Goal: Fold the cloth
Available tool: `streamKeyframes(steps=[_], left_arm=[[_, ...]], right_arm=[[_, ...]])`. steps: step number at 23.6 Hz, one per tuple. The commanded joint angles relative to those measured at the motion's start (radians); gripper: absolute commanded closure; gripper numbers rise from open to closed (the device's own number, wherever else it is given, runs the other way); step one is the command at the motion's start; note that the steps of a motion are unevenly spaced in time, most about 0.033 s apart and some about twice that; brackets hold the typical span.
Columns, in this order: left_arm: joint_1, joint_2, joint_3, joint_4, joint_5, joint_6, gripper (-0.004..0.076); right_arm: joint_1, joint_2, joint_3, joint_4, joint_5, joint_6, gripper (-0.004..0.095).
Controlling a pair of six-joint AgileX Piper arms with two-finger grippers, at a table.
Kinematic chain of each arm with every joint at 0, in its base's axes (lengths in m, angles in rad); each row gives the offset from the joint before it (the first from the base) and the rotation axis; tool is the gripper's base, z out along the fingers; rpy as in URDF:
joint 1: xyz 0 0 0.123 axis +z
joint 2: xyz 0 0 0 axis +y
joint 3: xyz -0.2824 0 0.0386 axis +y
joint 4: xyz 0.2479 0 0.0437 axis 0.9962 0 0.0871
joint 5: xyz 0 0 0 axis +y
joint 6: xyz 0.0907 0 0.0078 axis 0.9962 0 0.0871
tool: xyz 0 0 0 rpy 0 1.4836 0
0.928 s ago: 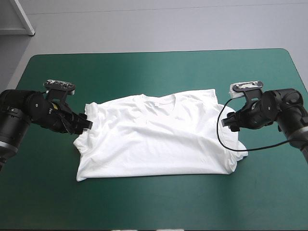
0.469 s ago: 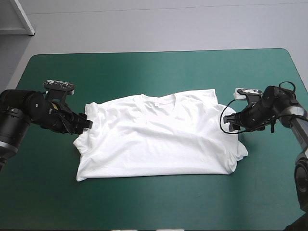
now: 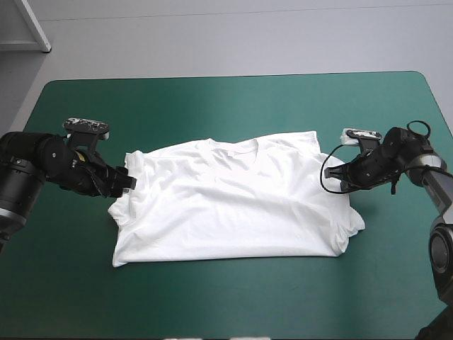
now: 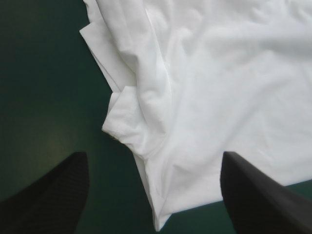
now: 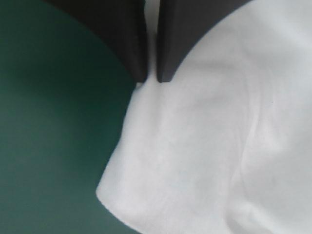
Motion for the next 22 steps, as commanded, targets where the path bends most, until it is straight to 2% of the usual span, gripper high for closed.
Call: streamKeyframes(steps=[1, 10, 15, 17, 18, 22], left_arm=[[-0.003, -0.027, -0.031, -0.011, 0.043, -0.01, 0.0176], [-0.003, -0.027, -0.031, -0.007, 0.043, -0.005, 0.0176], [-0.003, -0.027, -0.031, -0.007, 0.043, 0.003, 0.0176], [-0.003, -0.027, -0.031, -0.007, 0.041, 0.008, 0.0176], [-0.003, -0.027, -0.031, -0.007, 0.041, 0.022, 0.0176], [-0.003, -0.027, -0.031, -0.007, 0.041, 0.024, 0.0176]], right_arm=[[-0.007, -0.042, -0.029, 0.007, -0.034, -0.013, 0.0927], [-0.007, -0.111, -0.029, -0.126, -0.039, 0.15, 0.0927], [0.027, -0.199, -0.029, 0.006, -0.041, 0.09, 0.0926], [0.1, -0.224, -0.029, 0.103, -0.041, 0.013, 0.0926], [0.174, -0.224, -0.029, 0.142, -0.041, -0.003, 0.0927], [0.38, -0.189, -0.029, 0.136, -0.094, 0.014, 0.0926]])
